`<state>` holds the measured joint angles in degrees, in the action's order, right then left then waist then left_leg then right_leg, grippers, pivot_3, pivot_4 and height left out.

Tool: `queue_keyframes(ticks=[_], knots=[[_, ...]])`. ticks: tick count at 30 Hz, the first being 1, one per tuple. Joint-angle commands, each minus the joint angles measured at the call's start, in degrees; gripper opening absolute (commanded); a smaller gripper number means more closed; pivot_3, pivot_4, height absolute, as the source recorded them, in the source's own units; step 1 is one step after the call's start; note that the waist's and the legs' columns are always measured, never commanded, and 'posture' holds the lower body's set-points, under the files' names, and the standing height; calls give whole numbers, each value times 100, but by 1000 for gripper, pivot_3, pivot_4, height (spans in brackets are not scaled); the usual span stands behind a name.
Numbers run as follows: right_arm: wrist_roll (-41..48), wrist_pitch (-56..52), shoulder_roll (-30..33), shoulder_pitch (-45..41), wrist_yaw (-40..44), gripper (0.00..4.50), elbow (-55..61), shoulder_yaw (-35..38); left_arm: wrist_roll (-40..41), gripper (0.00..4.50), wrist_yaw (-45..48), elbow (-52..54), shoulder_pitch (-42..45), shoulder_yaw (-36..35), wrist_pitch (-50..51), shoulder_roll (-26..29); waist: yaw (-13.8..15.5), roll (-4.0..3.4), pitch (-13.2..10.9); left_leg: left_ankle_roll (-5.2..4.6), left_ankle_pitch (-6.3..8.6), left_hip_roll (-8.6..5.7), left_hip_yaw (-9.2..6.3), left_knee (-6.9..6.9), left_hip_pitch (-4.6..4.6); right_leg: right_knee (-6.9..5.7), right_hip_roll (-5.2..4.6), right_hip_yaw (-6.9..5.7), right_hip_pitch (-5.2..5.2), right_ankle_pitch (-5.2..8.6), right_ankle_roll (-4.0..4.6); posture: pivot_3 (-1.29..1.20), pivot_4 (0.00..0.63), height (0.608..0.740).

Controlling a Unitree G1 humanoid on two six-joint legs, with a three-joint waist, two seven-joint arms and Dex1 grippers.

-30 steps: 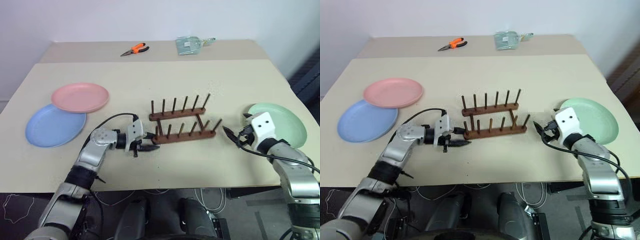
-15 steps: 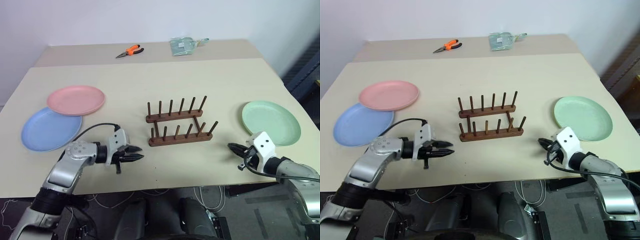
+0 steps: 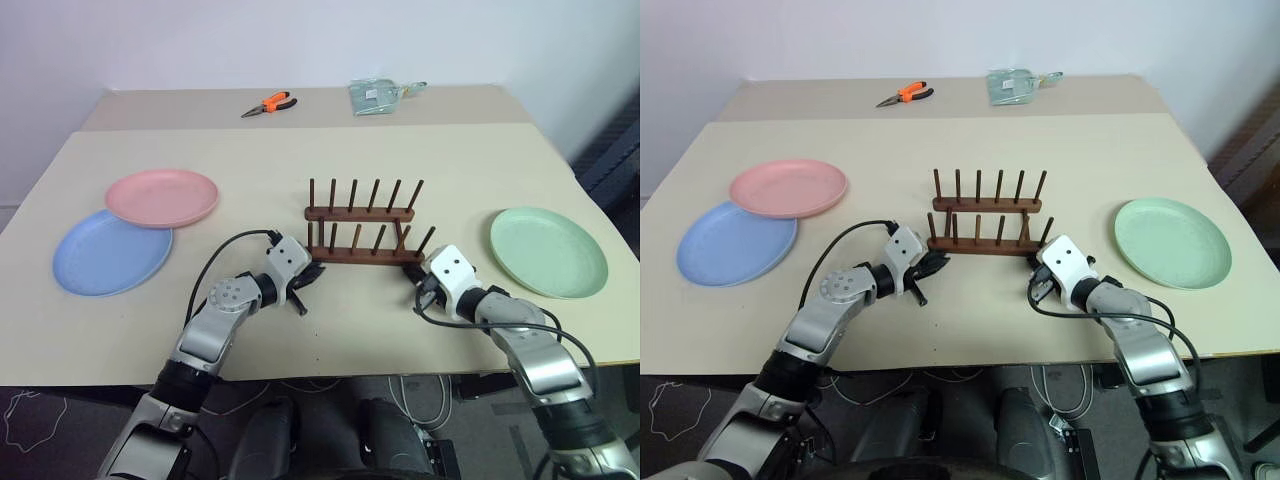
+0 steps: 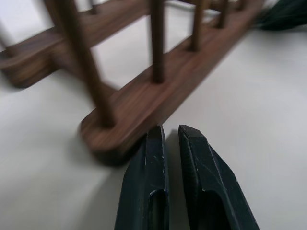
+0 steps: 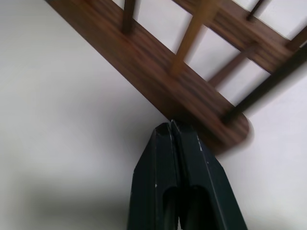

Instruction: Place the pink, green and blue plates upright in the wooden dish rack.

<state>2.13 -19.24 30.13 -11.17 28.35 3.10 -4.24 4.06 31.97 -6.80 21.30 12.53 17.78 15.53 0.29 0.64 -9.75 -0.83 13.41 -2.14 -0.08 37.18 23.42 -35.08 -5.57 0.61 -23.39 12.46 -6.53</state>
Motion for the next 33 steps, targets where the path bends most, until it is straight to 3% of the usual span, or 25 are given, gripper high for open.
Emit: queue_keyframes(ticks=[1,2,4,7,12,17,19,26,30,33], knots=[[-139,181,-113,-333,-63,0,-339,-41,-189,474,-255,-405,-92,-125,-4,75,-15,-1,0,0,0,0,0,-1,-1,-1,0,0,0,0,0,0,150,738],[-90,169,-112,-360,13,0,-331,-22,-161,474,-198,-310,-153,-116,-7,119,-15,-1,1,0,0,0,0,-2,-1,-1,1,0,0,0,-1,0,150,738],[145,82,-68,-321,304,514,-150,44,31,434,12,-4,-336,-193,41,239,-30,0,1,0,1,0,0,-5,0,-2,0,0,0,-1,-1,0,150,738],[497,-28,33,-138,782,1718,421,70,724,1246,221,584,-585,-817,347,353,-115,-1,0,-2,3,3,0,-16,0,-3,0,1,-5,-1,-3,0,150,738],[765,-203,26,91,1083,4182,1073,-34,1432,3636,-892,805,-90,-2422,302,191,-91,9,-16,-2,3,9,-8,-11,4,-8,0,-3,-12,-1,-2,0,150,738],[803,-246,-60,137,1179,4182,1206,-209,646,3636,-3665,345,745,-3758,98,204,-62,22,-19,0,4,-3,-14,-9,9,-4,-5,-12,-8,-11,-27,0,150,738],[795,-239,-96,120,1182,4182,1177,-260,571,3636,-4337,363,911,-4096,242,169,-79,22,-19,2,9,-8,-13,-10,9,-1,-5,-10,-7,-11,-32,0,150,738],[744,-191,-176,19,1207,4182,1097,-378,1432,3636,-4880,548,1208,-4736,1251,-119,-7,42,-24,6,12,-8,-18,-5,9,-4,-3,-16,-4,-10,-34,0,150,738],[744,-146,-213,-40,1165,4182,1111,-362,2761,3636,-5032,193,1571,-5602,2039,-371,26,55,-29,8,12,-8,-18,-6,9,-4,-3,-16,-5,-10,-34,0,150,738],[774,-131,-196,-34,1109,4272,1206,-257,3269,2371,-5261,-102,1751,-6021,2241,-401,24,56,-30,9,13,-7,-19,-6,9,-4,-2,-17,-6,-10,-34,0,150,738]])
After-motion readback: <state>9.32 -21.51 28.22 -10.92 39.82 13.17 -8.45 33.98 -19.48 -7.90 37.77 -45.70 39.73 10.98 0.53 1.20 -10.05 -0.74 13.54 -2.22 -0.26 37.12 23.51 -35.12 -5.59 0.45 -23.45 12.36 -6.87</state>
